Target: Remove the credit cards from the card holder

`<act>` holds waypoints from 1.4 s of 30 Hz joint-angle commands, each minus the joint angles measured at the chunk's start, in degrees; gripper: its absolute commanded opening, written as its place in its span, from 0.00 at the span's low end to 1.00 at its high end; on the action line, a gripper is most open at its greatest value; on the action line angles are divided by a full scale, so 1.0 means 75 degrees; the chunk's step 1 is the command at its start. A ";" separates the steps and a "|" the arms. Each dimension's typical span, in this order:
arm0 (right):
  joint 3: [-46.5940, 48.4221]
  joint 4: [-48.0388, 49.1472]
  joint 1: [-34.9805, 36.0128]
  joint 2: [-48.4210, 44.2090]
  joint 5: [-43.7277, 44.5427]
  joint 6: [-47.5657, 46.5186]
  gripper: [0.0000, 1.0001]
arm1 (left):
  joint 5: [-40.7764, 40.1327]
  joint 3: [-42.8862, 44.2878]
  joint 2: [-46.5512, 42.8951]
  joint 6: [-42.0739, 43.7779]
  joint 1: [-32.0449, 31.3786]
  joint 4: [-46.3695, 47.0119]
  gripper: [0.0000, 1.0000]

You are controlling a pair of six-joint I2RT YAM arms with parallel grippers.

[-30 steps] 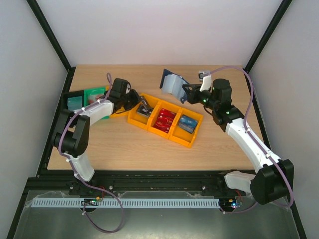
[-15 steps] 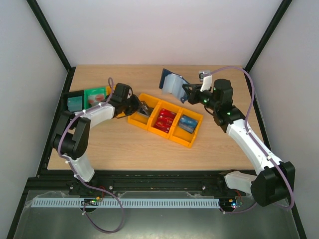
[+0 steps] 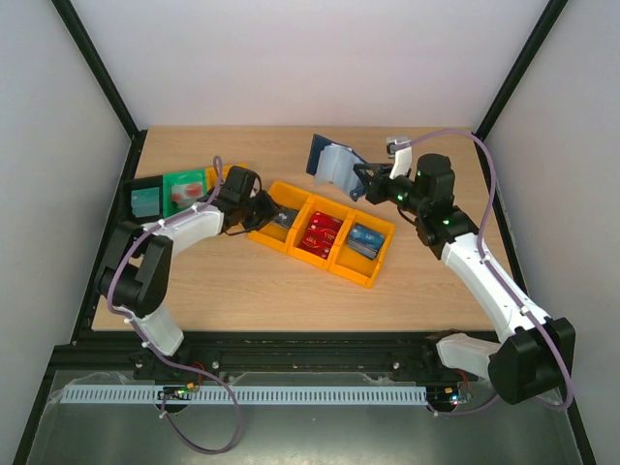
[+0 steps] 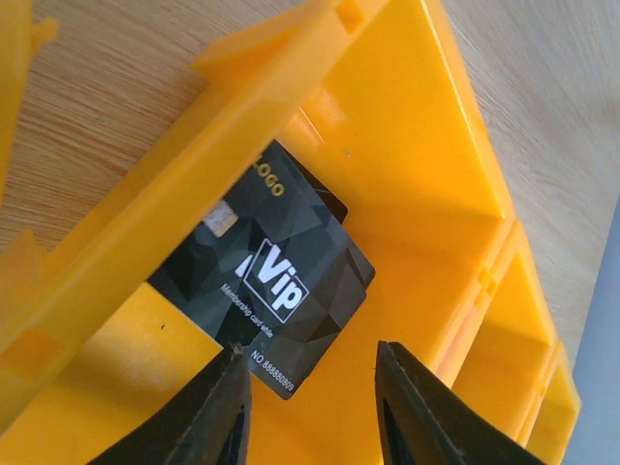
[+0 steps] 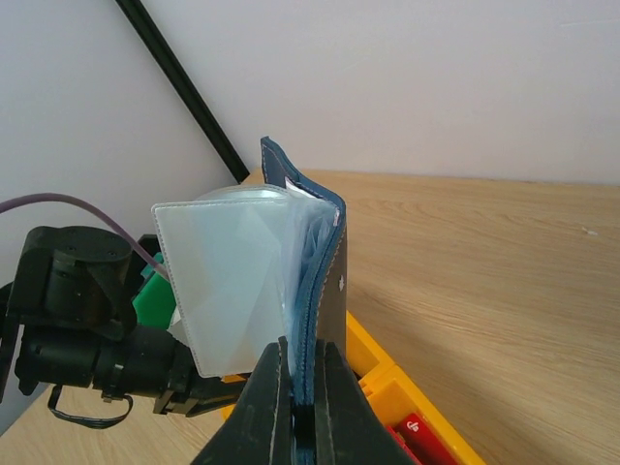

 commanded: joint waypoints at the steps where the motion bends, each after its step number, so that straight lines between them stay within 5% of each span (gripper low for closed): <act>1: 0.0151 0.0209 -0.0029 -0.0231 -0.0165 -0.0080 0.02 | 0.0040 -0.0106 -0.0321 -0.0053 -0.0089 -0.0429 0.38; 5: 0.0151 0.0224 -0.0028 -0.0283 -0.0269 -0.0092 0.02 | 0.0021 -0.0146 -0.0403 -0.0049 -0.0173 -0.0515 0.45; 9: 0.0138 0.0249 -0.0023 -0.0314 -0.0370 -0.0092 0.02 | 0.0441 0.0017 -0.0481 0.1050 -0.0220 0.0158 0.37; 15: 0.0133 0.0159 -0.0029 -0.0508 -0.0066 -0.0057 0.02 | 0.1214 0.1415 -0.0678 0.6289 -0.0231 -0.1143 0.31; 18: 0.0318 -0.0266 -0.0029 -0.0420 0.0791 0.0039 0.02 | 0.2028 0.1568 -0.0958 0.9972 -0.0266 -0.2598 0.39; 20: 0.0435 -0.0489 -0.0029 -0.0312 0.1129 0.0057 0.01 | 0.1558 0.1429 -0.1031 1.2457 -0.0343 -0.3675 0.40; 22: 0.0463 -0.0498 -0.0026 -0.0285 0.1085 0.0126 0.02 | 0.0244 0.1281 -0.0858 1.3642 -0.0570 -0.4030 0.35; 25: 0.0455 -0.0503 -0.0026 -0.0383 0.1007 0.0154 0.02 | -0.0652 0.1893 -0.0266 1.4126 -0.0685 -0.4398 0.24; 31: 0.0412 -0.0602 -0.0029 -0.0684 0.1071 0.0064 0.02 | 0.0078 0.5040 0.1913 1.4656 -0.0425 -0.7605 0.05; 42: 0.0456 -0.0656 -0.0022 -0.0817 0.1071 0.0062 0.02 | -0.1362 0.3868 0.1760 1.6074 -0.0638 -0.6260 0.02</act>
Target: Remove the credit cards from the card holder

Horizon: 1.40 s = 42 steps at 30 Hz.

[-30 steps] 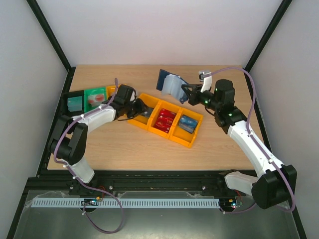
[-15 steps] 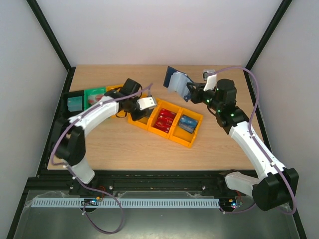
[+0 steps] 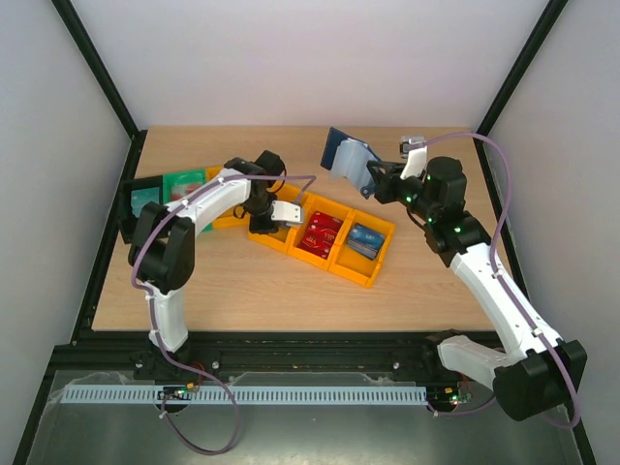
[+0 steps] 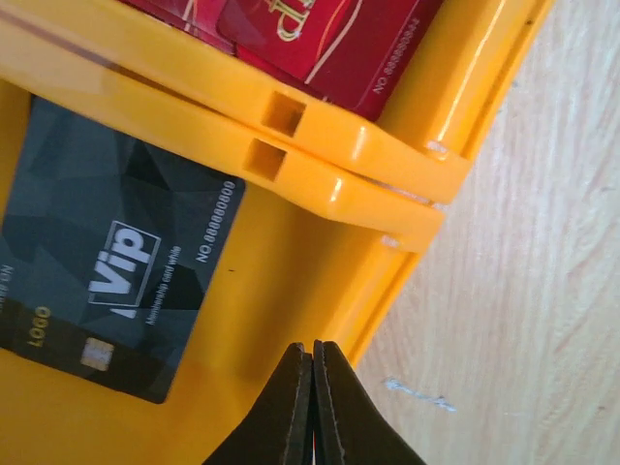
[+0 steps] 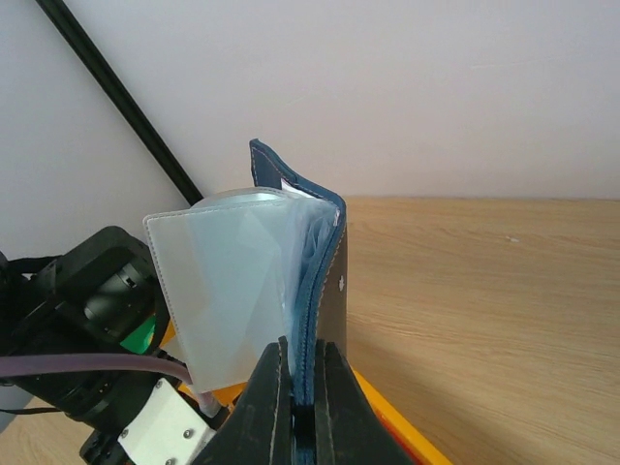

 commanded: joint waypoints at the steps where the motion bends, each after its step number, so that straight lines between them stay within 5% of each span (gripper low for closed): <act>1: 0.0315 0.0083 -0.0025 -0.0119 0.0004 0.0008 0.02 | -0.0763 -0.0131 0.0045 0.0501 -0.0083 0.0597 0.02; 15: 0.0337 -0.0011 -0.0026 -0.0283 0.0068 -0.0153 0.02 | -0.0780 -0.0409 0.0703 0.0755 -0.0230 0.1179 0.02; 42: 0.0369 -0.0056 -0.0025 -0.0491 -0.0019 -0.0292 0.02 | -0.2677 -0.0857 0.1541 0.0665 0.0095 0.5172 0.02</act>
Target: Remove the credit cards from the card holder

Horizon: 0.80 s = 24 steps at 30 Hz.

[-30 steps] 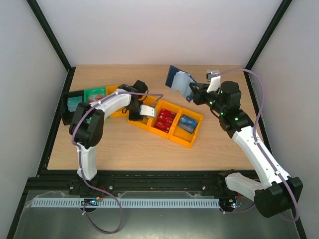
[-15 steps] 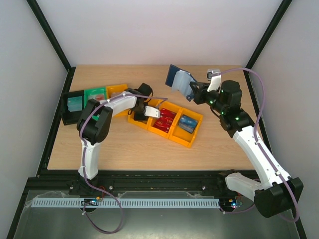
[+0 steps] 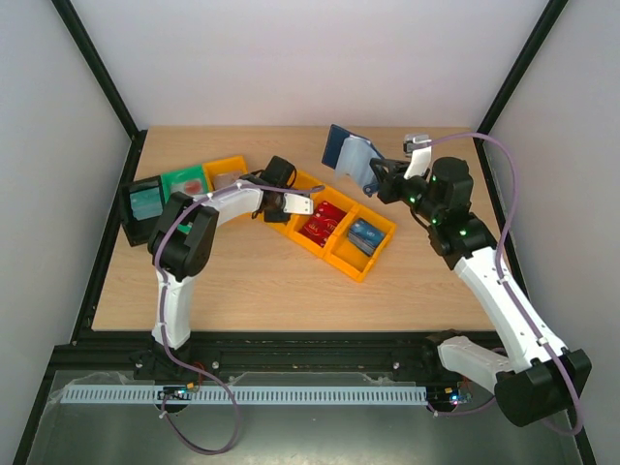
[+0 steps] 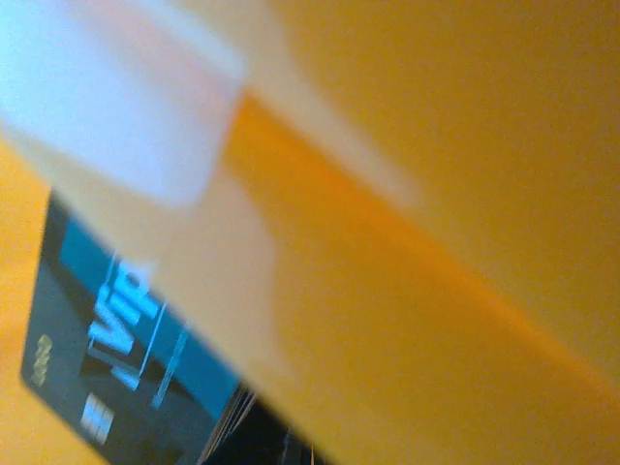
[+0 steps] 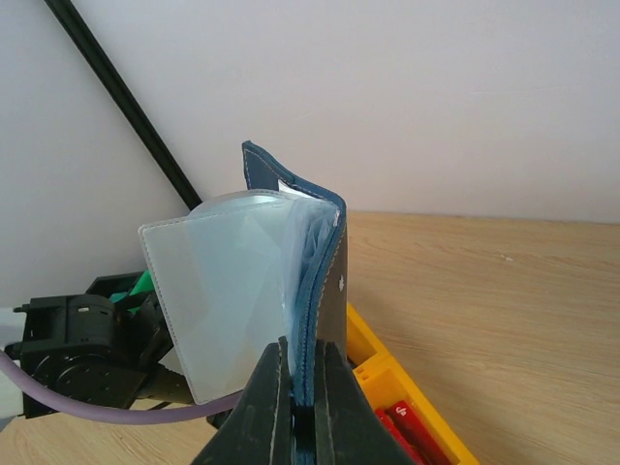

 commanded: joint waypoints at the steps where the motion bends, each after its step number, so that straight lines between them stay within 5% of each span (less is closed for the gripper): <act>1: 0.0204 0.0149 -0.0026 -0.0275 -0.0068 -0.0120 0.02 | -0.1013 -0.0180 0.0313 0.0132 0.0195 0.0866 0.03; 8: 0.0179 0.0167 -0.0022 -0.0298 -0.0107 -0.0126 0.02 | -0.0084 -0.0151 0.0190 0.0011 -0.0052 0.0151 0.17; 24: 0.0160 0.0142 -0.0017 -0.0301 -0.0016 -0.0141 0.02 | 0.1008 -0.0128 -0.0282 -0.0544 -0.1074 -0.0747 0.18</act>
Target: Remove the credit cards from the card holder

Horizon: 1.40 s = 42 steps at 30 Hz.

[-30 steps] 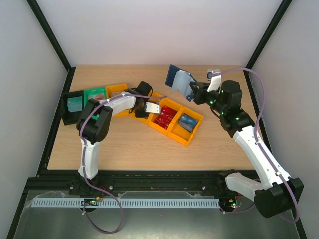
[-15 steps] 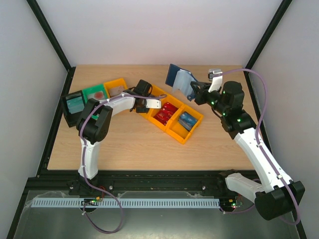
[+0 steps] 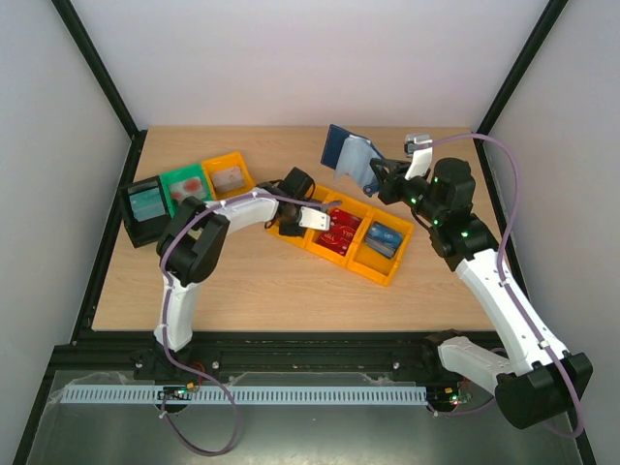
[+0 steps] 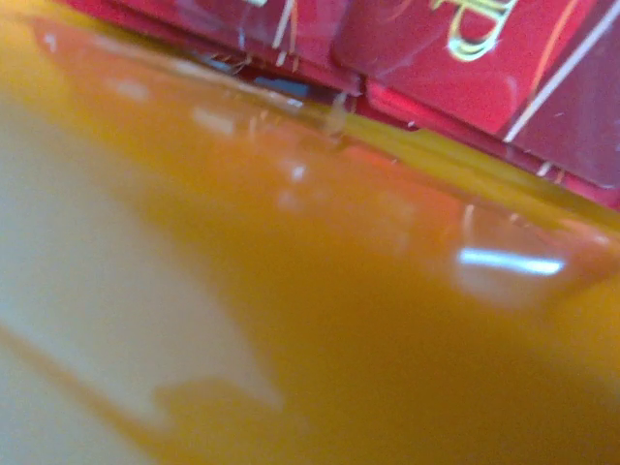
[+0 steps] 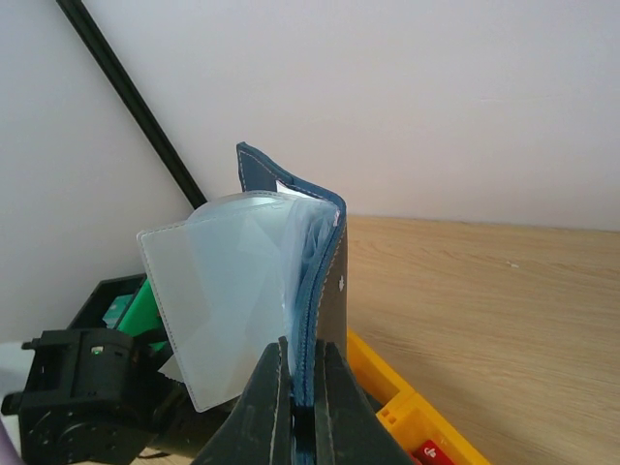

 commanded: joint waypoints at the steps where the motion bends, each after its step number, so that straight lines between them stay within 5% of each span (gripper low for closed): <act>1: 0.0189 0.0117 -0.0025 -0.0143 0.0126 -0.0073 0.02 | 0.0605 -0.0089 -0.0304 -0.0365 -0.0166 -0.0647 0.17; 7: 0.0254 0.0019 -0.0026 -0.0132 0.0135 -0.0071 0.02 | 0.0777 0.0472 -0.0725 -0.0778 0.0075 -0.1249 0.18; 11: 0.0345 -0.0048 -0.0025 -0.0065 0.0141 -0.0036 0.02 | 0.1231 0.0905 -0.1441 -0.1359 0.0073 -0.2412 0.28; 13: 0.0403 -0.0074 -0.0026 0.0007 0.0050 0.0000 0.02 | 0.1575 0.0962 -0.1886 -0.1729 0.0079 -0.2904 0.38; 17: 0.0408 0.0012 -0.0026 0.0163 -0.0343 0.0092 0.02 | 0.2395 0.1354 -0.2829 -0.3143 0.0079 -0.3614 0.76; 22: 0.0335 0.0288 -0.0020 0.0415 -0.1018 0.0481 0.02 | 0.2723 0.1581 -0.4387 -0.4769 0.0121 -0.3745 0.91; 26: 0.0231 0.0381 0.0383 0.0684 -0.1387 0.0518 0.02 | 0.2790 0.0008 -0.6292 -0.6968 0.0520 -0.2103 0.99; 31: 0.0692 -0.0396 0.1791 0.1274 -0.1165 -0.0201 0.02 | 0.4416 -0.2868 -0.7895 -0.9782 0.1896 0.0039 0.99; 42: 0.0479 0.0267 0.2985 0.2130 -0.2418 -0.0003 0.01 | 0.4962 -0.7275 -1.1096 -1.1181 0.2373 0.4018 0.99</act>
